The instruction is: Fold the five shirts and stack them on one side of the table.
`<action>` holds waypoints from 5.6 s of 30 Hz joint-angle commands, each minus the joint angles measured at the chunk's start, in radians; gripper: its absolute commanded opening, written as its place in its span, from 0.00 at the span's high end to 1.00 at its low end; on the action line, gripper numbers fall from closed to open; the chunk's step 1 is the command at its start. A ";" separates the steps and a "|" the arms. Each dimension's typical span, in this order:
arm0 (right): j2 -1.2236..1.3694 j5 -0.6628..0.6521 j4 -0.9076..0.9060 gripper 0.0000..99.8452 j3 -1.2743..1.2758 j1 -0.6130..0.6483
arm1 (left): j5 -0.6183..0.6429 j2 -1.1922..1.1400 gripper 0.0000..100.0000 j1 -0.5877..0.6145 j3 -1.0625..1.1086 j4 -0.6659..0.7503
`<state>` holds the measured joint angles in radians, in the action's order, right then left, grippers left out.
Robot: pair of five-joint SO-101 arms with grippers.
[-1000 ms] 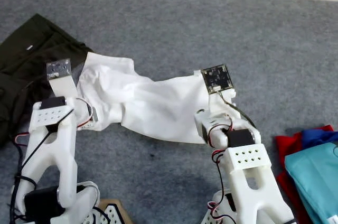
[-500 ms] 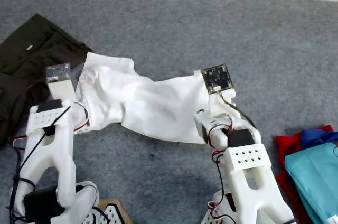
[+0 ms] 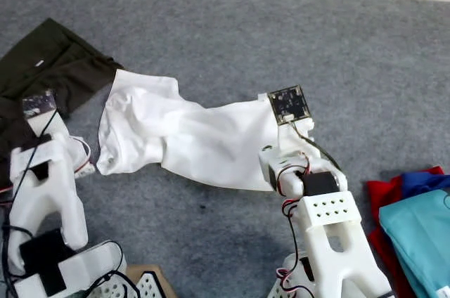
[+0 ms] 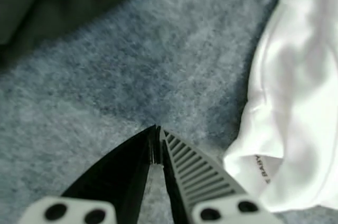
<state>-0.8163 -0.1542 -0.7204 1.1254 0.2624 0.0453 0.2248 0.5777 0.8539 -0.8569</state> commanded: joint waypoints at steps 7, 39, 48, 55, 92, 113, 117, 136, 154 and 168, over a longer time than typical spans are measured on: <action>-0.176 -0.071 -0.292 0.78 -0.073 0.044 | -0.008 -0.004 0.81 -0.013 -0.438 -0.559; -0.269 -0.103 -0.196 0.78 0.090 -0.007 | 0.077 -0.018 0.75 -0.234 -0.191 -0.322; -0.269 -0.100 -0.139 0.78 0.137 -0.008 | 0.072 -0.018 0.82 -0.248 -0.116 -0.178; -0.269 -0.095 -0.139 0.78 0.140 -0.008 | 0.072 -0.162 0.83 -0.257 -0.165 -0.143; -0.019 -0.037 -0.016 0.78 0.156 -0.015 | 0.069 -0.389 0.99 -0.202 -0.374 -0.276; 0.200 -0.043 -0.016 0.99 0.050 -0.145 | -0.017 -0.398 0.99 -0.108 -0.410 -0.278; 0.200 -0.043 -0.016 0.99 0.030 -0.191 | -0.054 -0.398 0.99 -0.041 -0.426 -0.275; 0.199 -0.115 -0.104 0.72 -0.013 -0.168 | -0.201 -0.389 0.81 -0.021 -0.671 -0.669; 0.199 -0.043 -0.127 0.78 -0.067 -0.203 | -0.203 -0.390 0.81 0.033 -0.934 -0.836; 0.199 -0.021 -0.125 0.98 -0.062 -0.249 | -0.031 -0.481 0.93 -0.326 -0.869 -0.787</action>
<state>-0.6107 -0.1849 -0.8447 1.1116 0.0245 -0.0054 -0.2033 0.3429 -0.0330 -1.6732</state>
